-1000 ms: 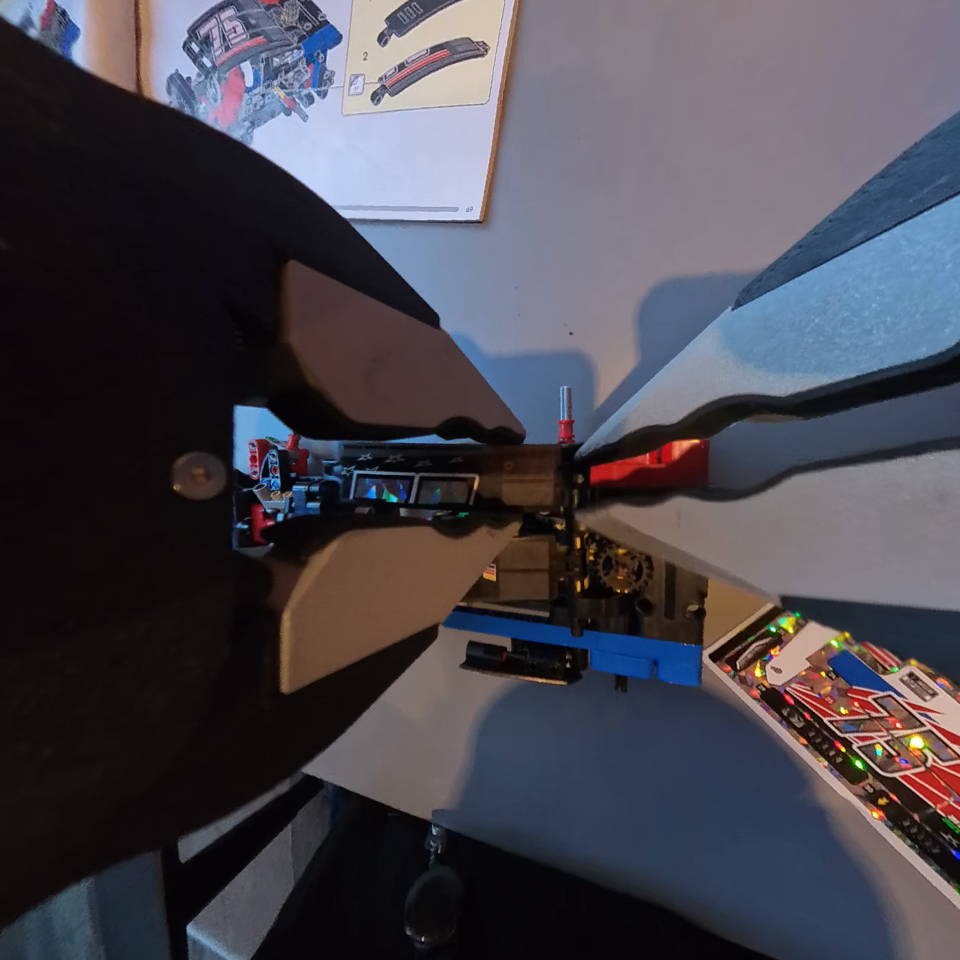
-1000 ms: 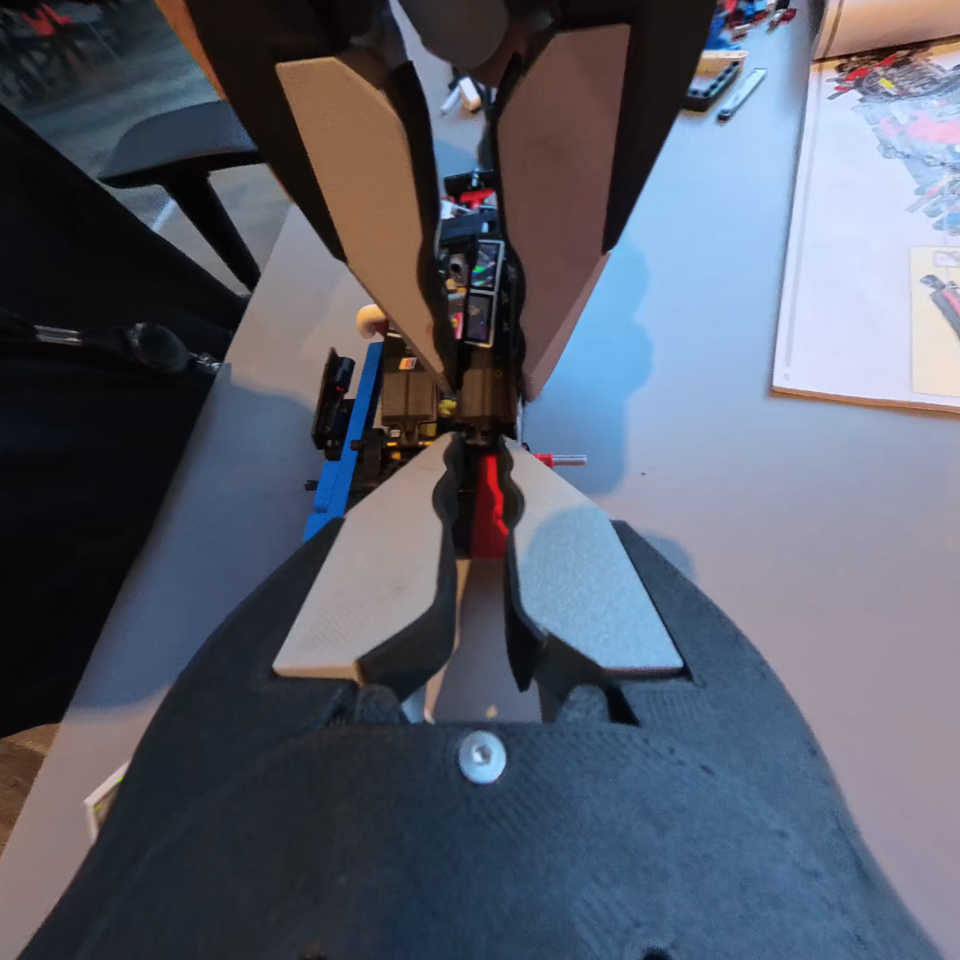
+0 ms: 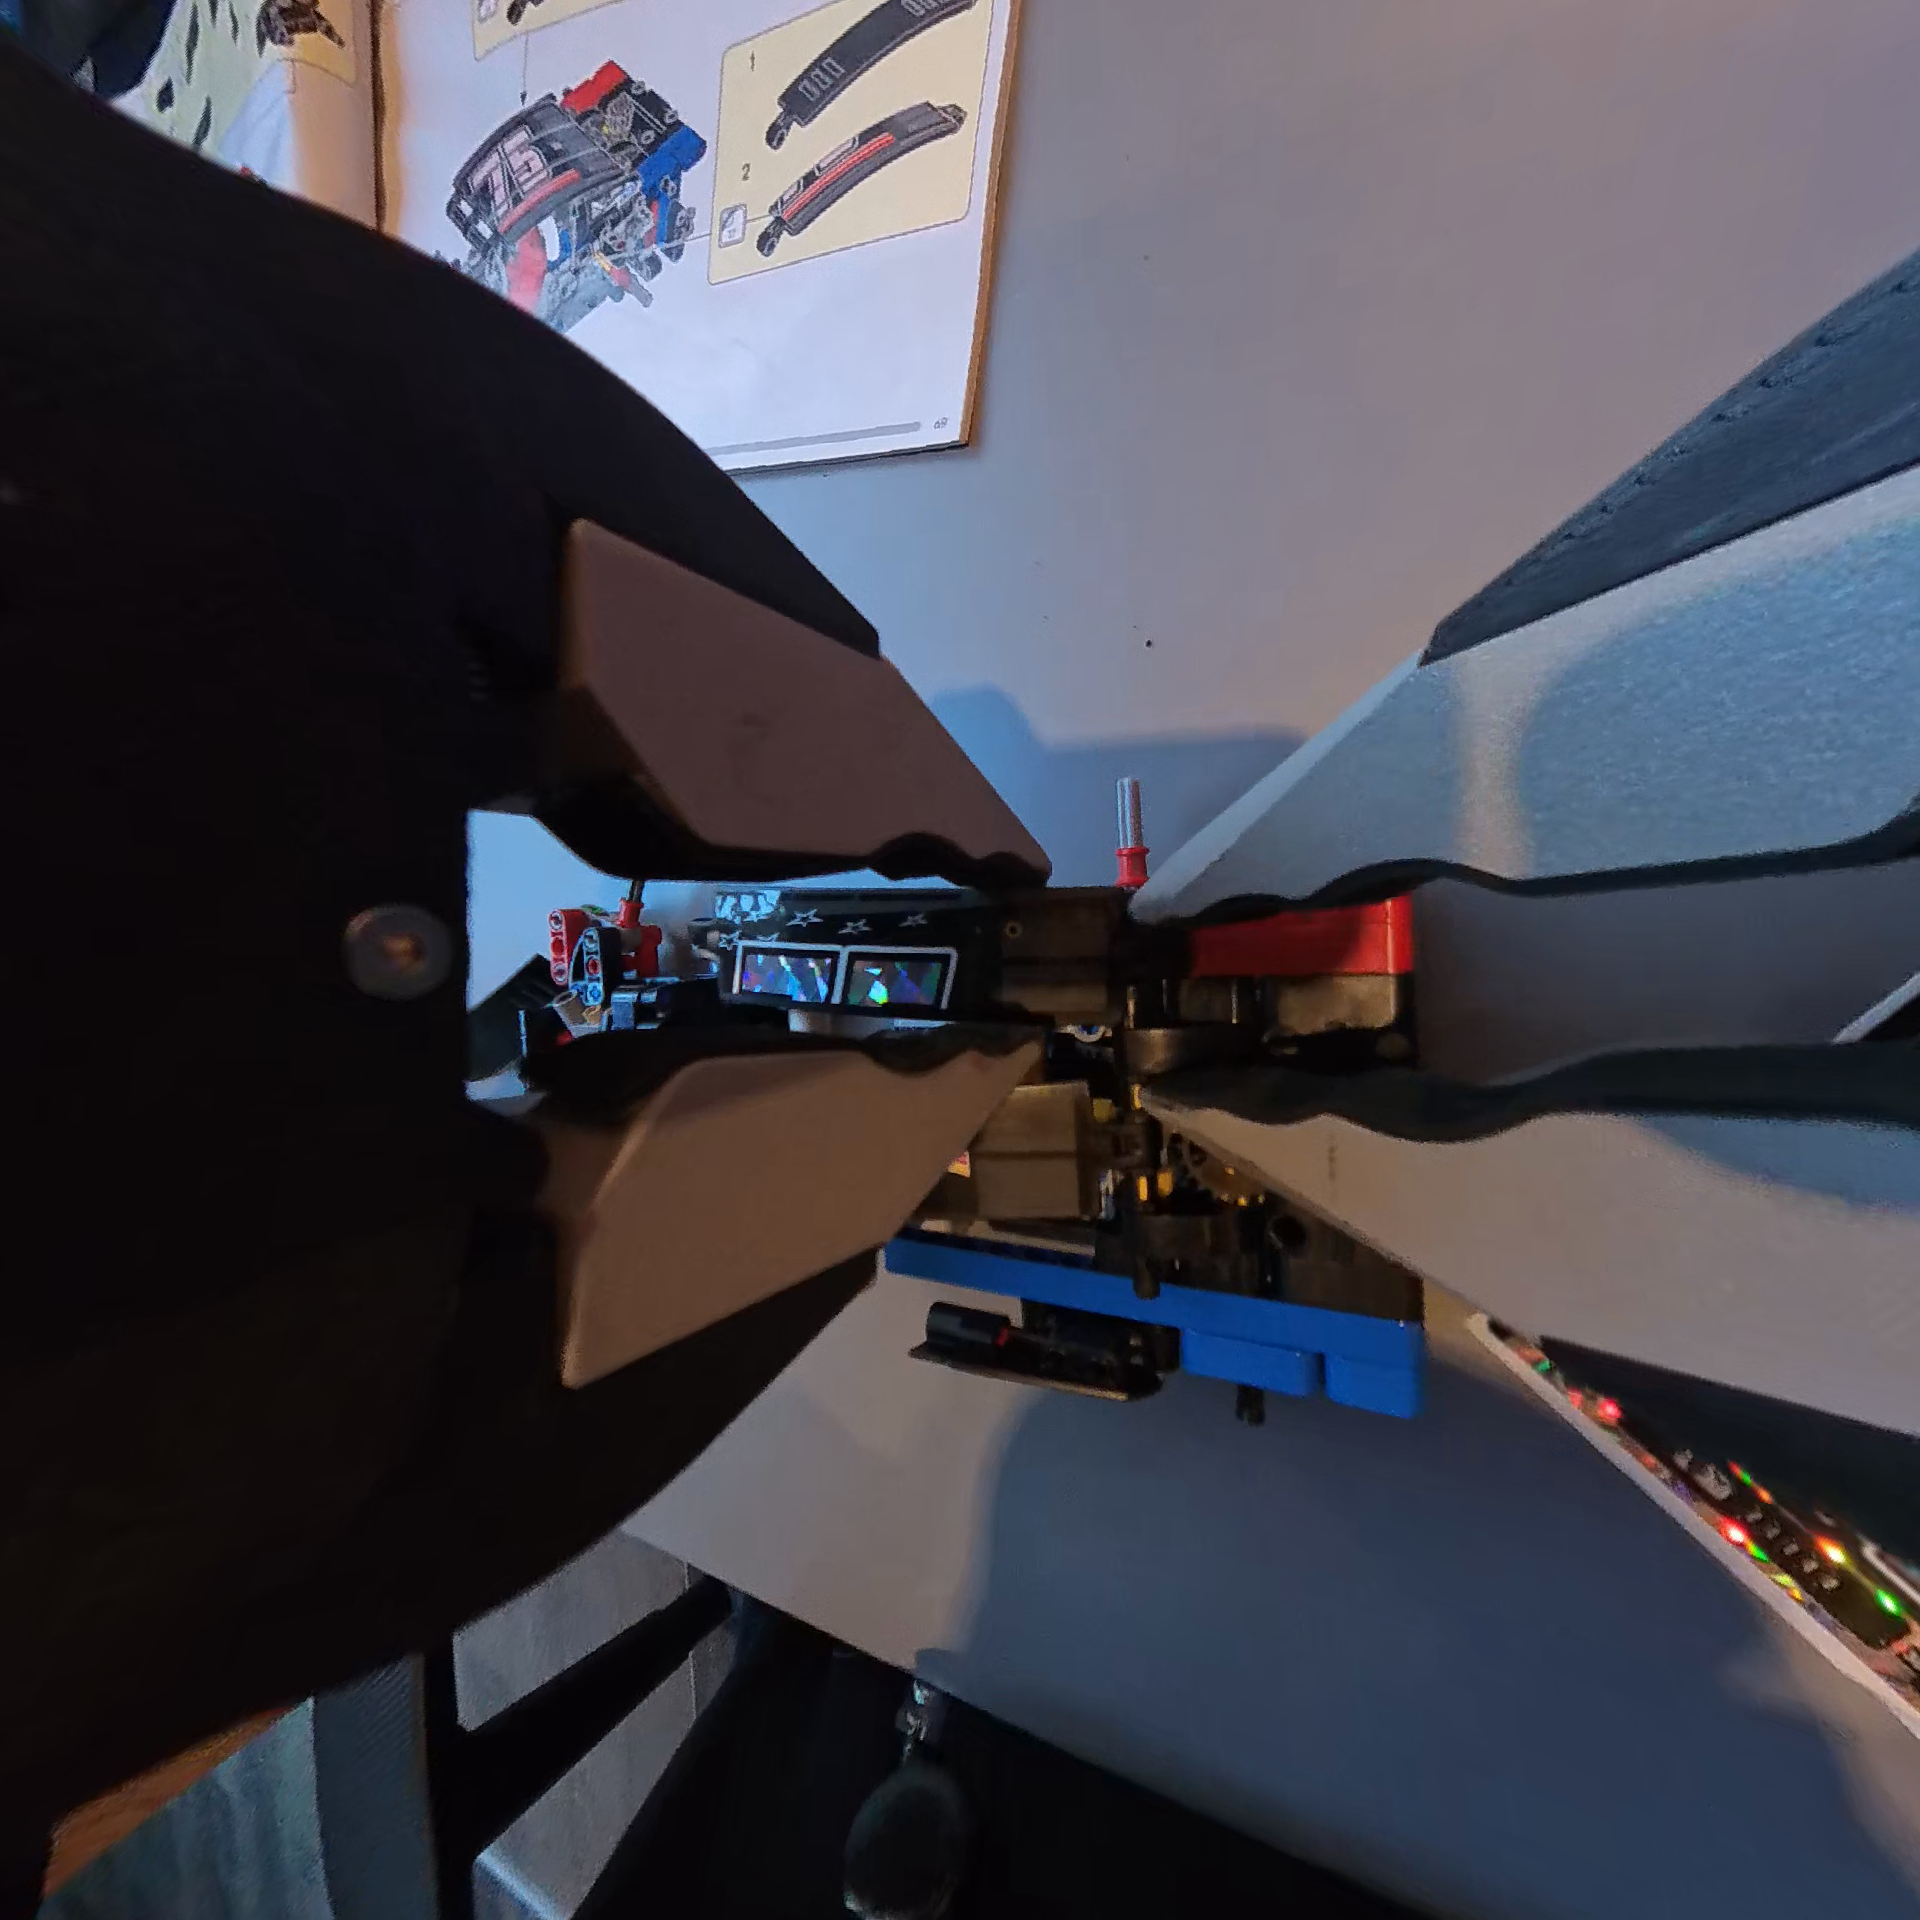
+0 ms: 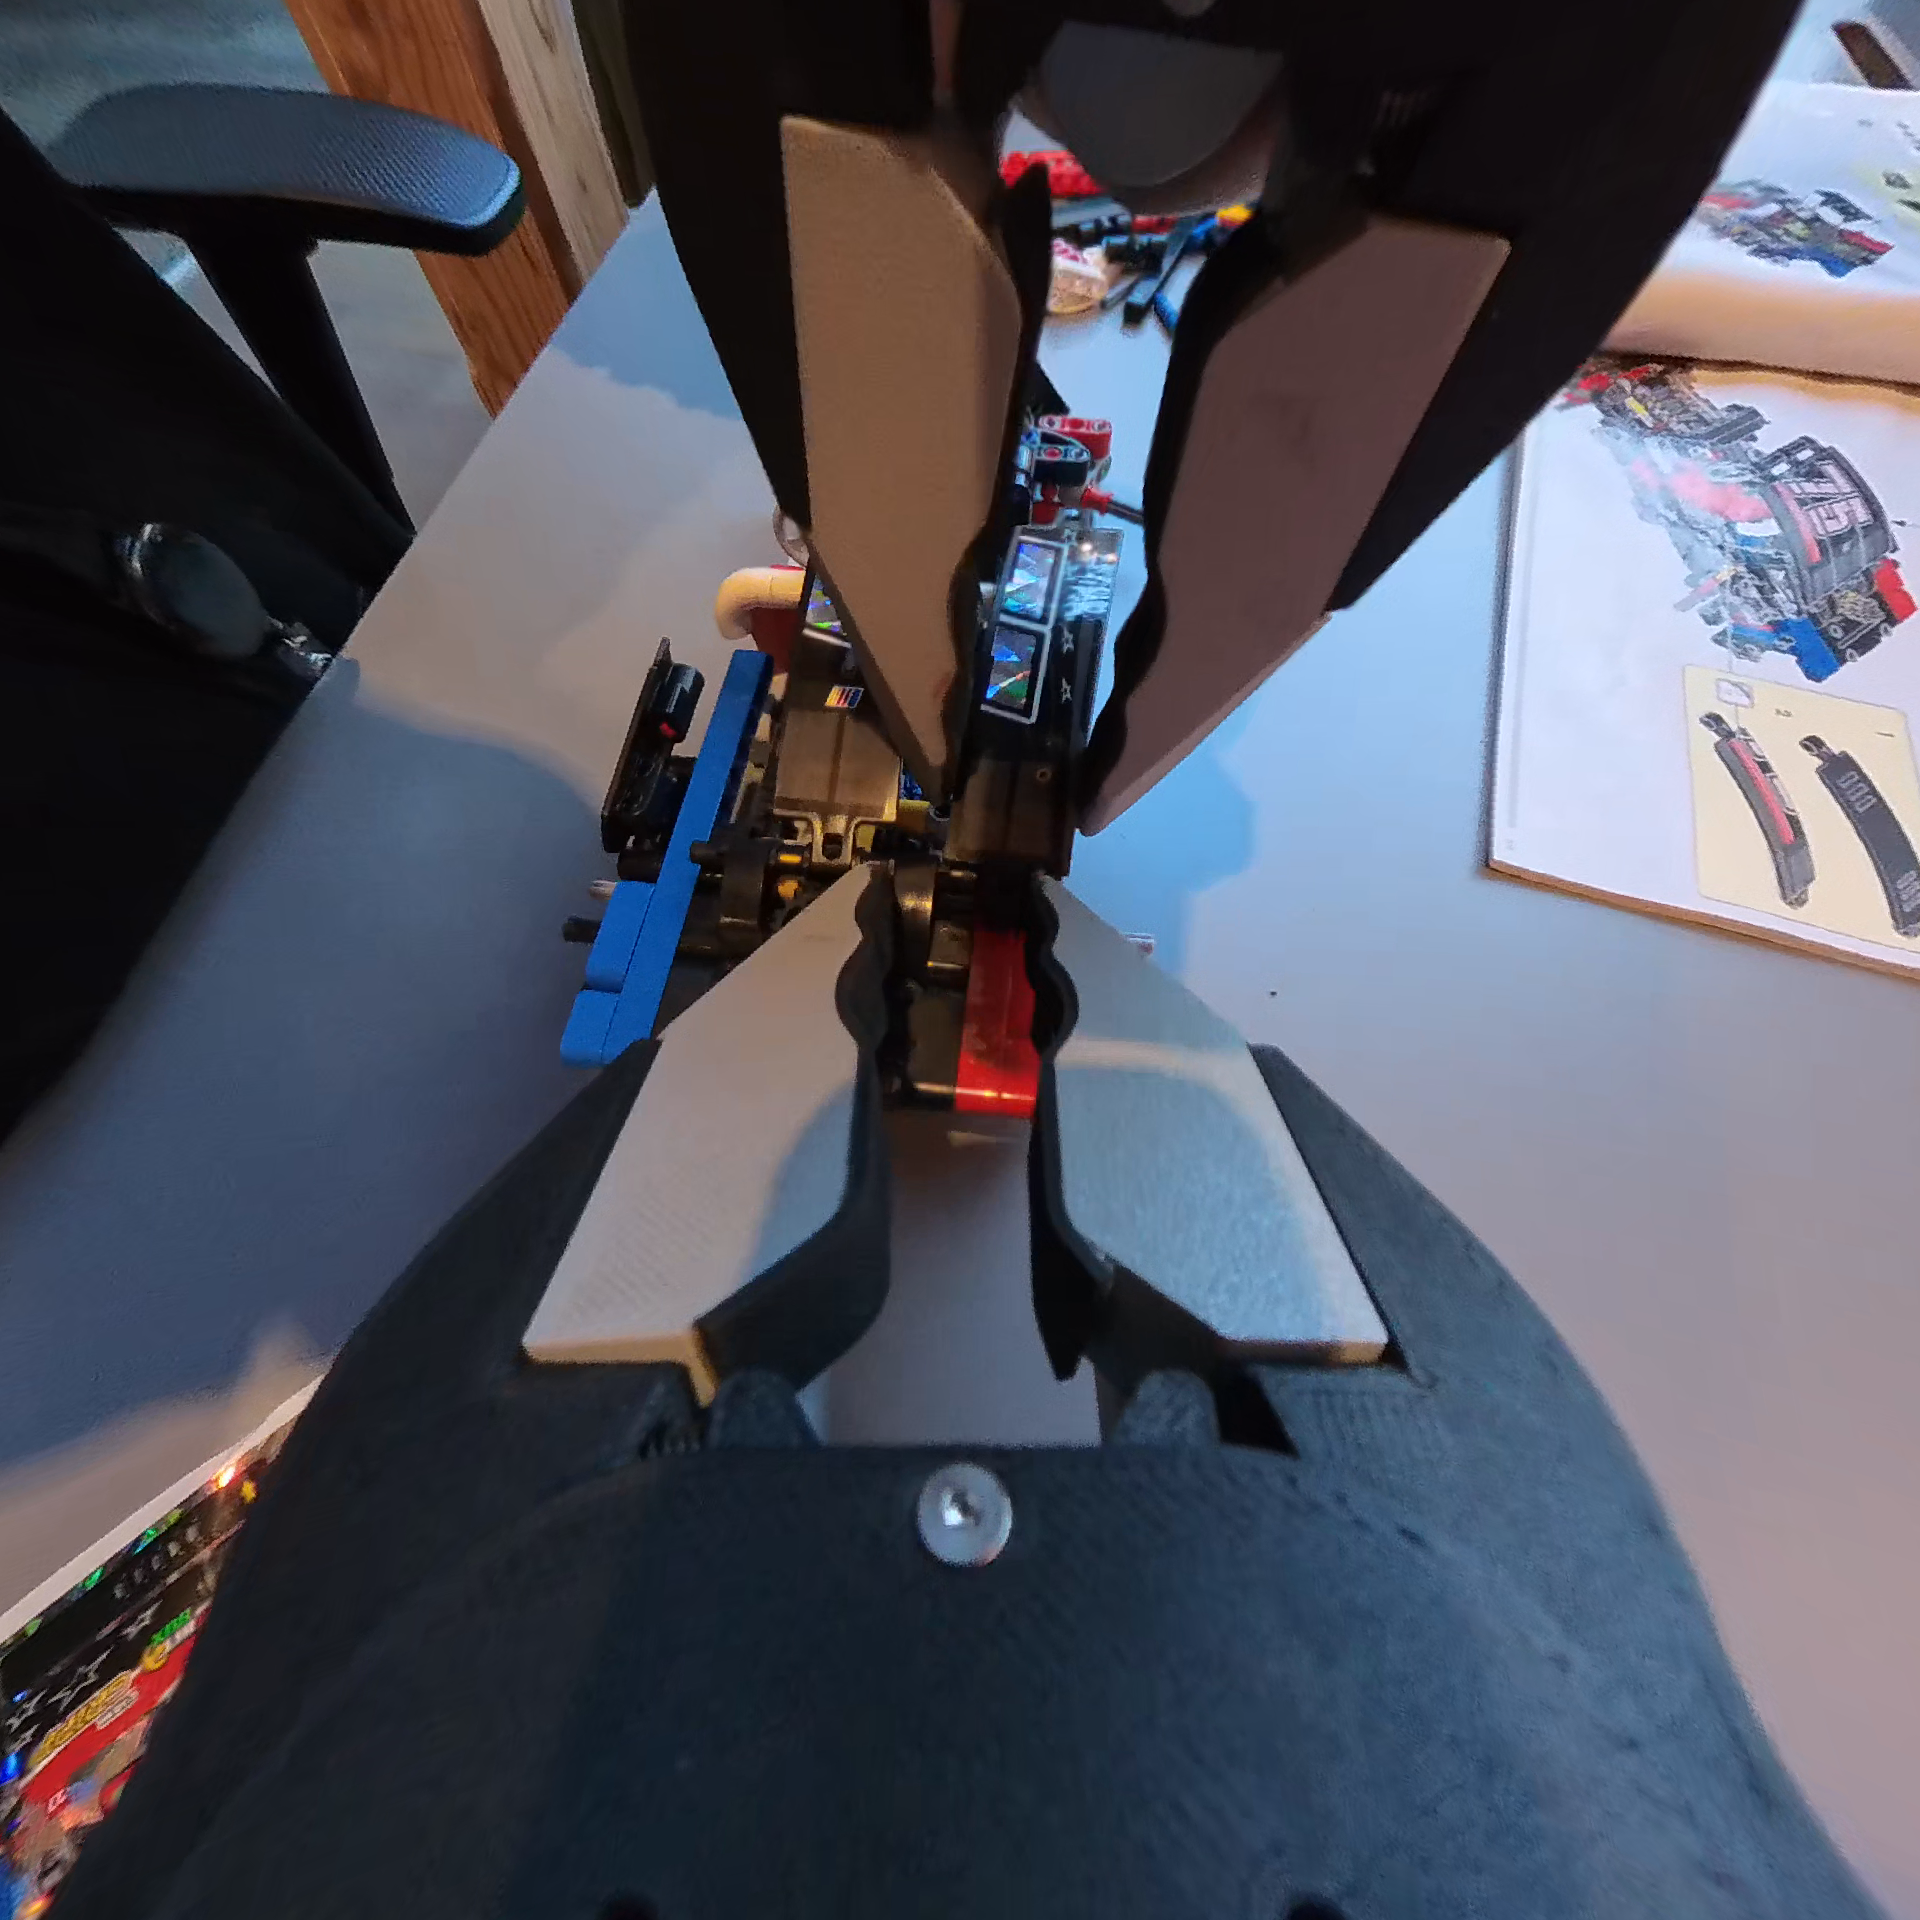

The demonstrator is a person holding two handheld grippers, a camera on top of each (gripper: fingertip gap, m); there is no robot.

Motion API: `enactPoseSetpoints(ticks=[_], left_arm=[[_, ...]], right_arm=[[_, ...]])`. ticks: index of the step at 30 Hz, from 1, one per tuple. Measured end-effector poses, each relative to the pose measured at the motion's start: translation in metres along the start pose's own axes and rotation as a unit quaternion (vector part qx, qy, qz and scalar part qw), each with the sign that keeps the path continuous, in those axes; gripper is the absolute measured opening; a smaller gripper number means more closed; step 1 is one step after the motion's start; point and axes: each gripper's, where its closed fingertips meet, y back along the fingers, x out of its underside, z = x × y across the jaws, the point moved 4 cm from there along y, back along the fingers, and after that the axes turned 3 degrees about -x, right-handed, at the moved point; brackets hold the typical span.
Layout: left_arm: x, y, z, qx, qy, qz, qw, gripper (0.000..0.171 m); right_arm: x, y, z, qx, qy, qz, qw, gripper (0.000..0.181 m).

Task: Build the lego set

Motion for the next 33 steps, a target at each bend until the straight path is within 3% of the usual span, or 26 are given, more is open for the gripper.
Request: enactPoseSetpoints(ticks=[20, 33], left_arm=[[0.008, 0.001, -0.003, 0.015, 0.020, 0.017, 1.000, 0.023], [0.014, 0.001, -0.004, 0.037, 0.068, -0.019, 0.997, 0.023]], right_arm=[[-0.003, -0.005, 0.002, -0.014, 0.016, 0.004, 1.000, 0.020], [-0.004, -0.008, 0.002, -0.038, -0.005, -0.008, 0.999, 0.020]])
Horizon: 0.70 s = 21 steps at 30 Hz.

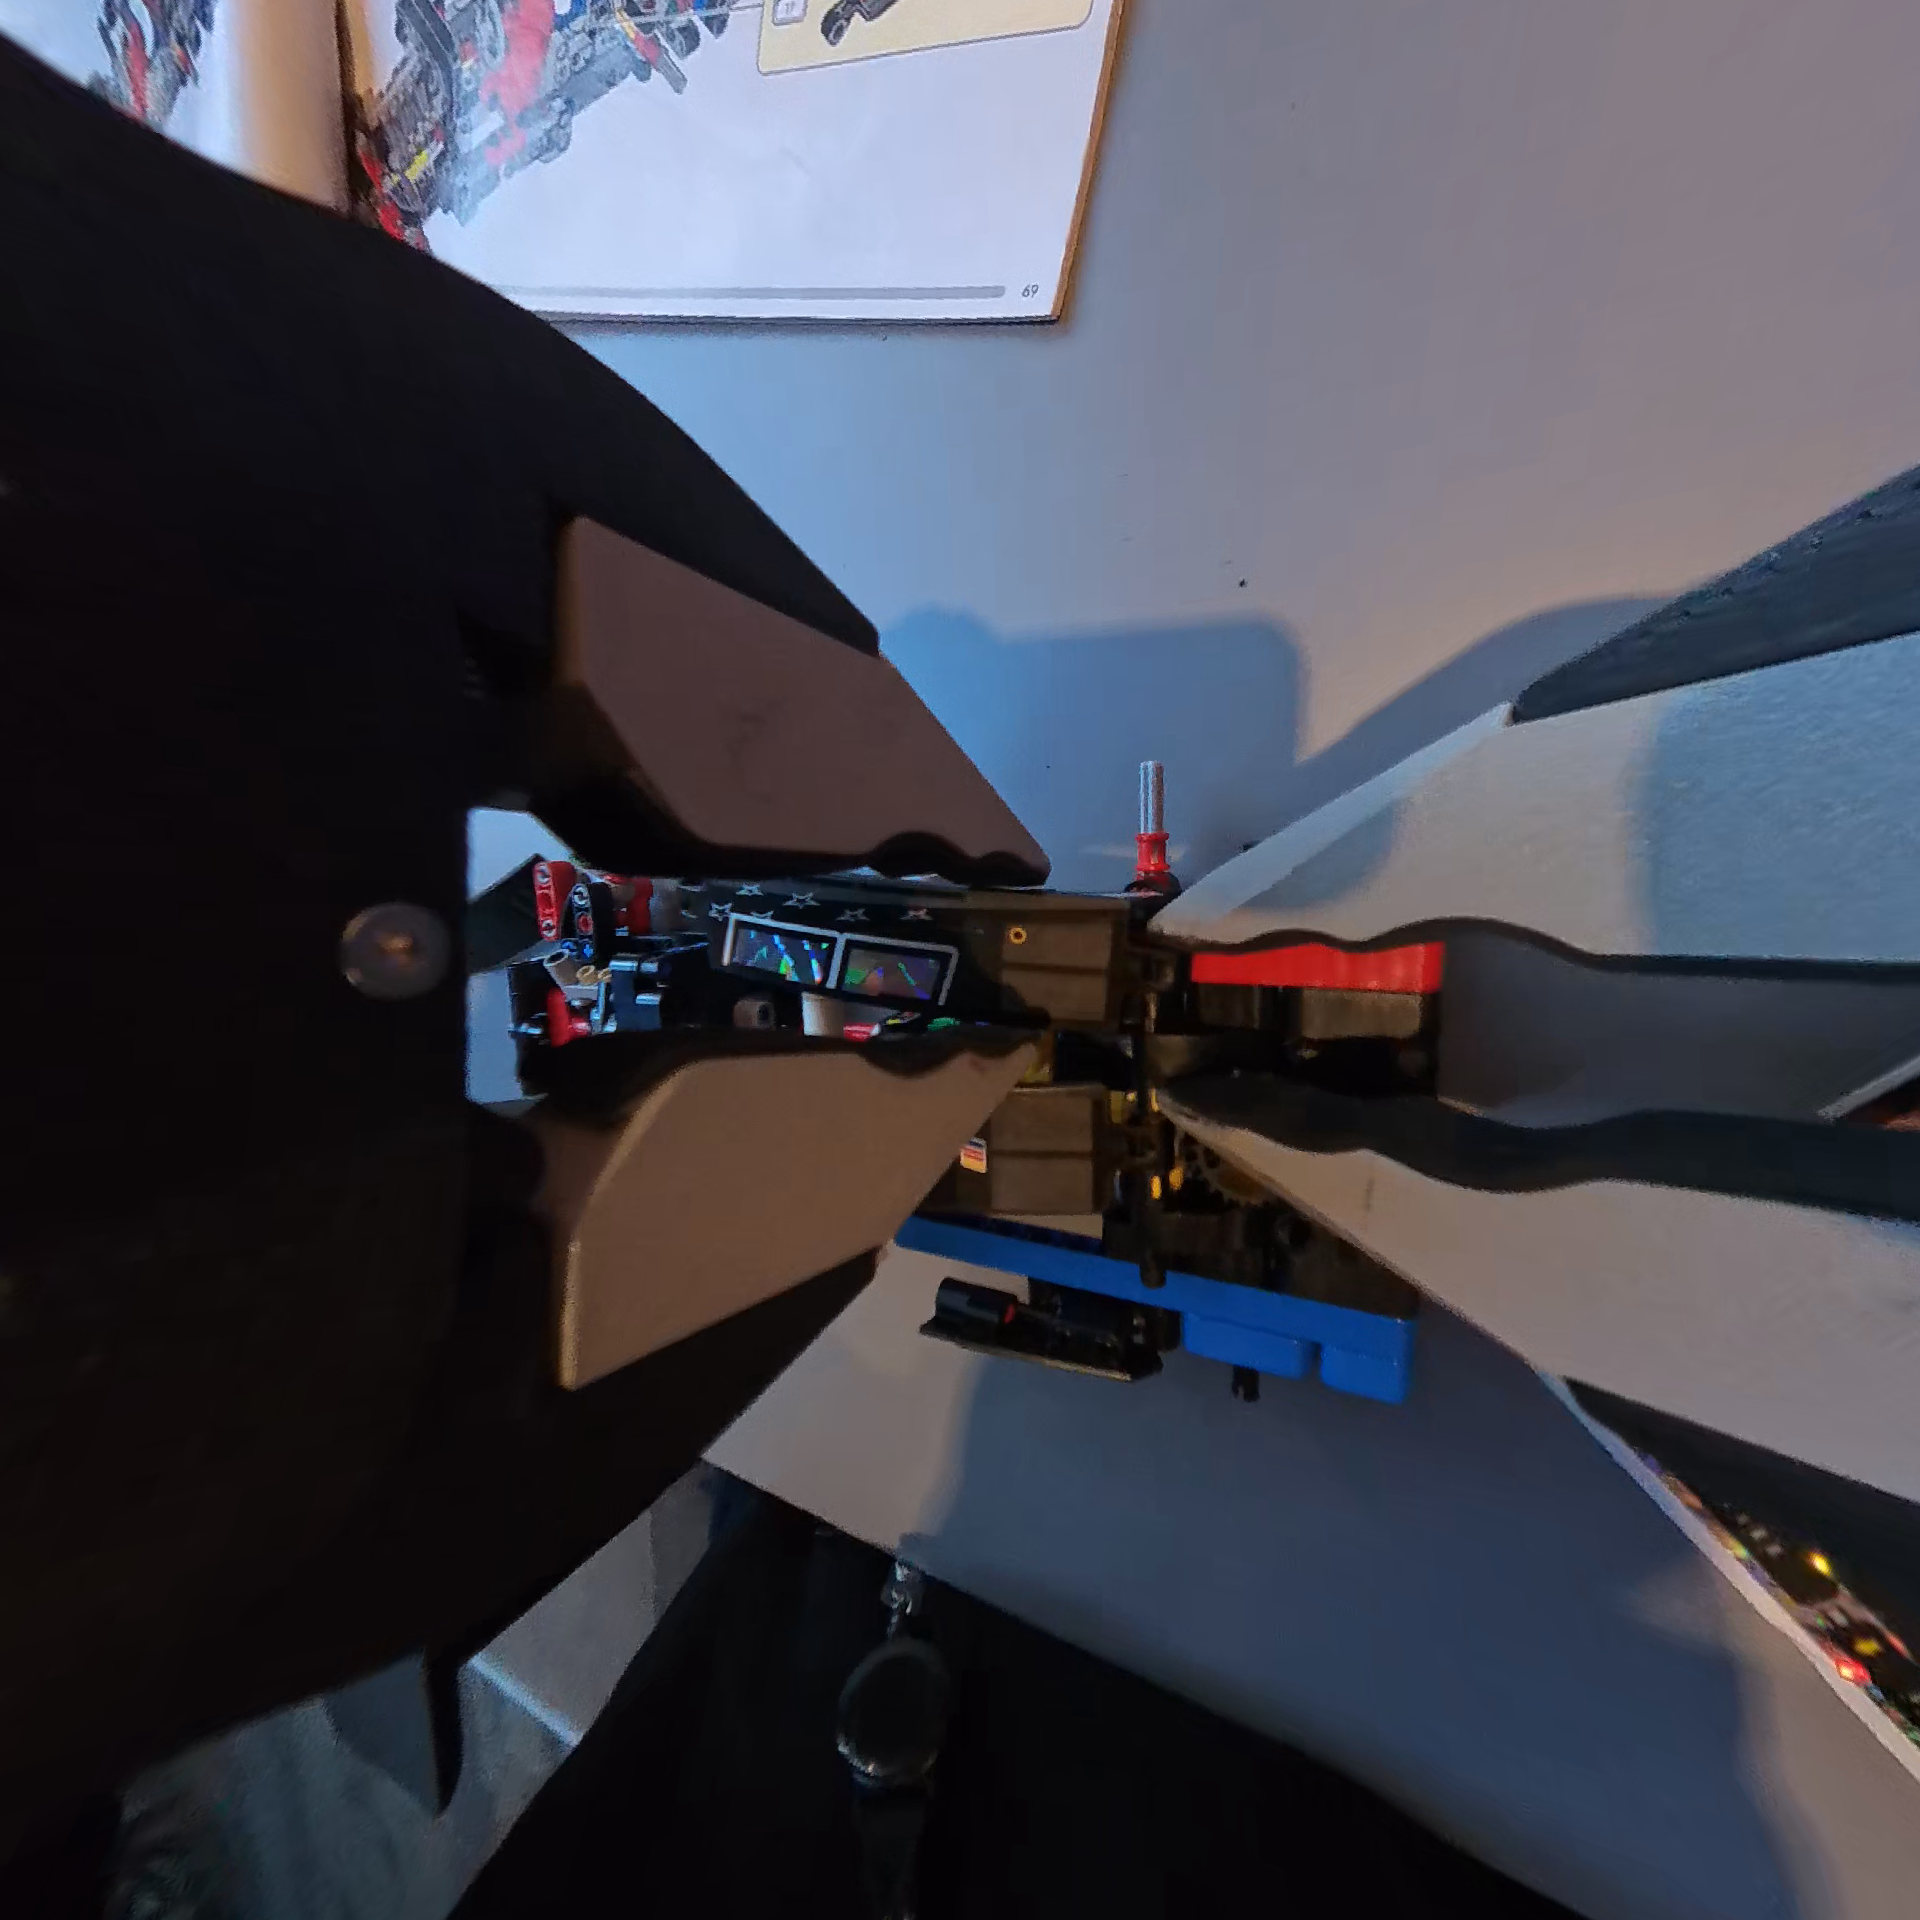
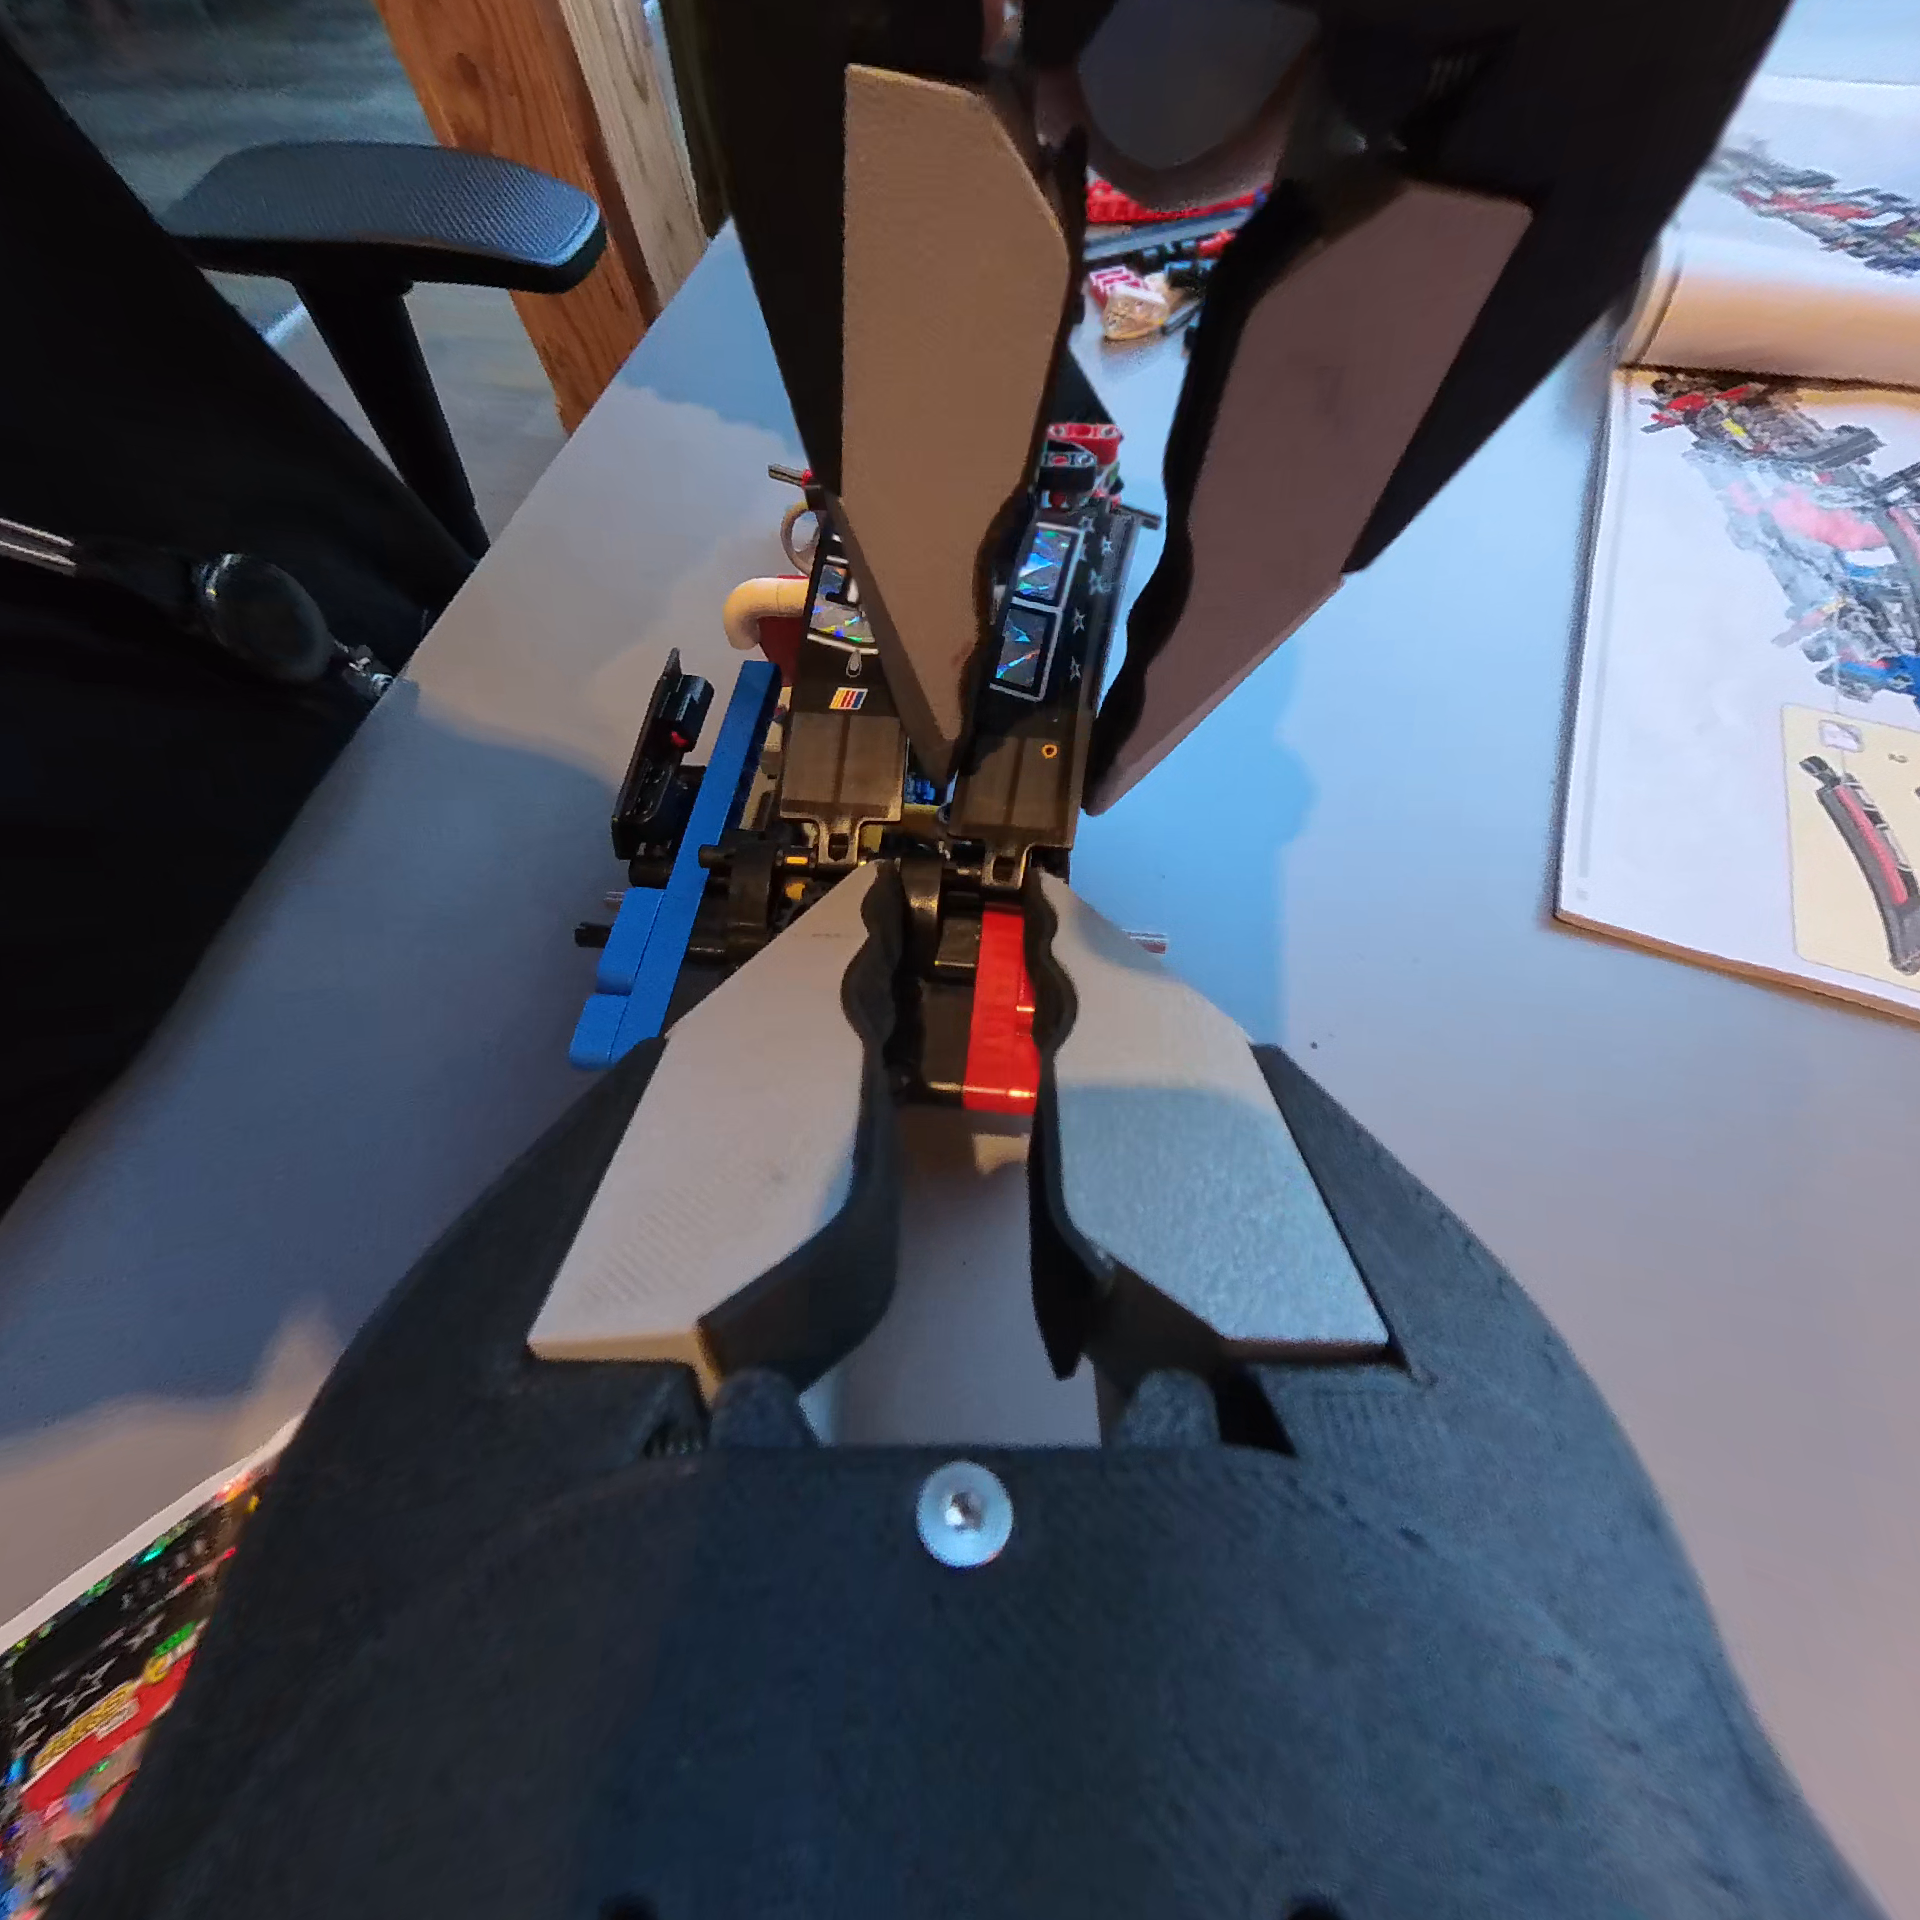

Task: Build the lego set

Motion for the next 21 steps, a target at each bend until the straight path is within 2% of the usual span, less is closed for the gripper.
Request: enactPoseSetpoints(ticks=[17, 21], left_arm=[[0.029, 0.014, -0.001, 0.013, 0.067, -0.062, 0.996, 0.028], [0.030, 0.014, -0.004, 0.005, 0.068, -0.081, 0.994, 0.024]], right_arm=[[-0.002, 0.000, -0.002, -0.033, -0.002, 0.015, 0.999, 0.020], [-0.003, -0.001, -0.003, -0.043, 0.002, 0.034, 0.998, 0.021]])
